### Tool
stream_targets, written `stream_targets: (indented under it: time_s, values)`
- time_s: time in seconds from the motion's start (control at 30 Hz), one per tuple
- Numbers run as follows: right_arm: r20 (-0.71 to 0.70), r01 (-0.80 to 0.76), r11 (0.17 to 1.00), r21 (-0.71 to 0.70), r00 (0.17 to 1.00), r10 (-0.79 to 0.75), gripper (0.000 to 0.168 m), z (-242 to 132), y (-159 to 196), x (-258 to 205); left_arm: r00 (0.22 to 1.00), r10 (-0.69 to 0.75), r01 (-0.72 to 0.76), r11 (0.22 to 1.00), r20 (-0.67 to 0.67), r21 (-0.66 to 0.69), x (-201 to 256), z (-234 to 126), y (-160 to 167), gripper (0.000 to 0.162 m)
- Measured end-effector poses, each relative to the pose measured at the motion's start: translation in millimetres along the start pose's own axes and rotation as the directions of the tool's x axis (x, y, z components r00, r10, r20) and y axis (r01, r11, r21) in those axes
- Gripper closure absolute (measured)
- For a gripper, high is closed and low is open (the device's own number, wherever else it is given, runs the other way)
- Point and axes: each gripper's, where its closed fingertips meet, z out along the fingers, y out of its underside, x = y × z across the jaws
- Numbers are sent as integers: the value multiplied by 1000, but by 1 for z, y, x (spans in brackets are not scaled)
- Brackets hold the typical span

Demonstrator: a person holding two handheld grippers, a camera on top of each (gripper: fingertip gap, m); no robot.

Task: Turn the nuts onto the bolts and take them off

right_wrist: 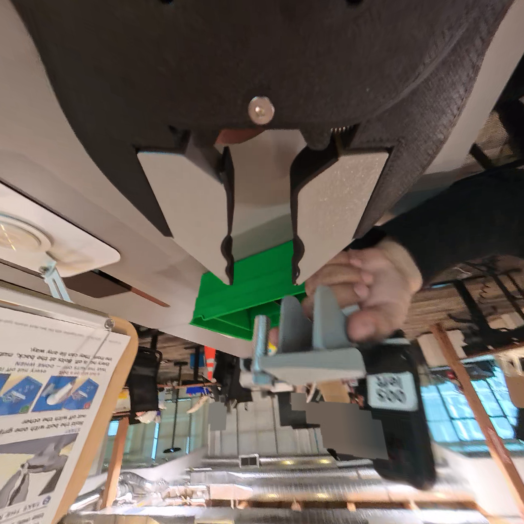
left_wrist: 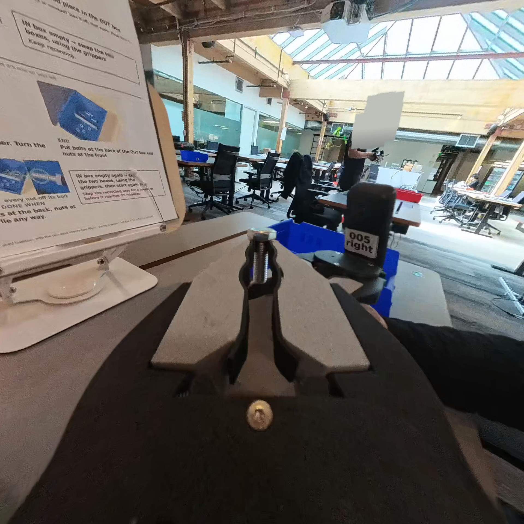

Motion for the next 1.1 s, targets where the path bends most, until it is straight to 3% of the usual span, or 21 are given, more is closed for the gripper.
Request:
stream_targets:
  time_s: [0.3, 0.37, 0.47, 0.6, 0.9, 1.1]
  values:
    - [56, -46, 998, 38, 997, 44, 131, 0, -8, -6, 983, -174, 175, 984, -51, 21, -6, -6, 16, 155]
    - [48, -34, 999, 21, 998, 33, 134, 3, -5, -8, 982, -175, 176, 984, -67, 6, -1, -3, 21, 155]
    - [1, -2, 1000, 21, 1000, 2, 160, 2, -5, -4, 989, -138, 138, 990, -58, 3, 3, -2, 23, 155]
    - [41, -24, 1000, 2, 999, 24, 161, -2, -6, -5, 991, -125, 125, 992, -52, -1, 7, -1, 22, 155]
    - [-37, 29, 996, -87, 999, -33, 162, -14, 0, 15, 988, -154, 154, 988, -27, -10, -5, -6, 26, 153]
    - [0, 45, 975, -216, 999, -46, 162, -17, 20, 19, 986, -165, 164, 986, -8, -41, -12, -6, 29, 130]
